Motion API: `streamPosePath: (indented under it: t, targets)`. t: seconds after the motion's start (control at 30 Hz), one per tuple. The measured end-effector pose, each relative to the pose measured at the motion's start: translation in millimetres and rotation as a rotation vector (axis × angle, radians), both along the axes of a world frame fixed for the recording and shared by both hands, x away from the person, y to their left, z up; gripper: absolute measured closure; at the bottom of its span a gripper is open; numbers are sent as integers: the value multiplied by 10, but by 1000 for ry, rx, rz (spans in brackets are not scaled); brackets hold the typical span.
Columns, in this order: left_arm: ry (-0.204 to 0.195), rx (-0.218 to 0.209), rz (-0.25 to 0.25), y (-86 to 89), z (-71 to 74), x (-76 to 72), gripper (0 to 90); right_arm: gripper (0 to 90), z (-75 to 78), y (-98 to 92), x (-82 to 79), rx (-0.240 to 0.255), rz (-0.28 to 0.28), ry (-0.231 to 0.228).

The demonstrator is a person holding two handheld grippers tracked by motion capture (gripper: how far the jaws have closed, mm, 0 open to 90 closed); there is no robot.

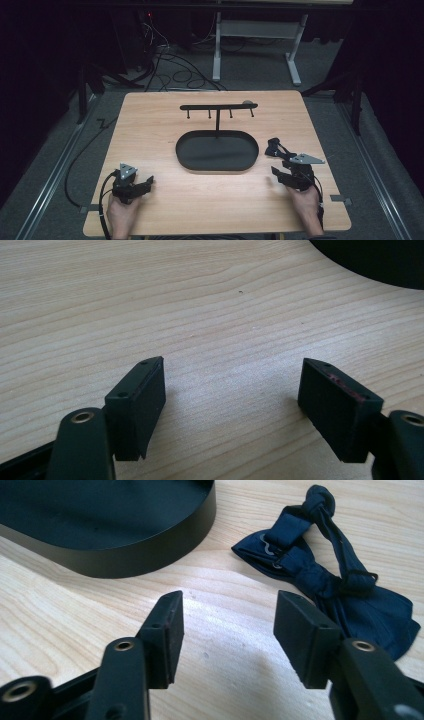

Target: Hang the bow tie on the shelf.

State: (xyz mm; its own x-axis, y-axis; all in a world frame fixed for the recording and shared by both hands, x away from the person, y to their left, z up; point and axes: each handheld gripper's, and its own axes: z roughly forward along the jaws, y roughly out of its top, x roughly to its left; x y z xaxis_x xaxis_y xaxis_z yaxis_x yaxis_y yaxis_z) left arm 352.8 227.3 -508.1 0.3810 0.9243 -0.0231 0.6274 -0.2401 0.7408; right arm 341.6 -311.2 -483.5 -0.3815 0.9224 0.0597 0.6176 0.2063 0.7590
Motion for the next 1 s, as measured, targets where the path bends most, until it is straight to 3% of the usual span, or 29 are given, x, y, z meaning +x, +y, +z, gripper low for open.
streamPosePath:
  t: [0.4, 0.63, 1.0]
  targets:
    - [-6, -3, 5, -7, -4, 1, 275, 525, 81, -143, -7, 16, -39, -10]
    - [-6, -1, 5, -9, -5, 1, 275, 544, 173, -206, 10, 18, -56, -45]
    - [-4, -1, 3, -4, -3, 1, 275, 571, 318, -279, 151, 31, -69, -46]
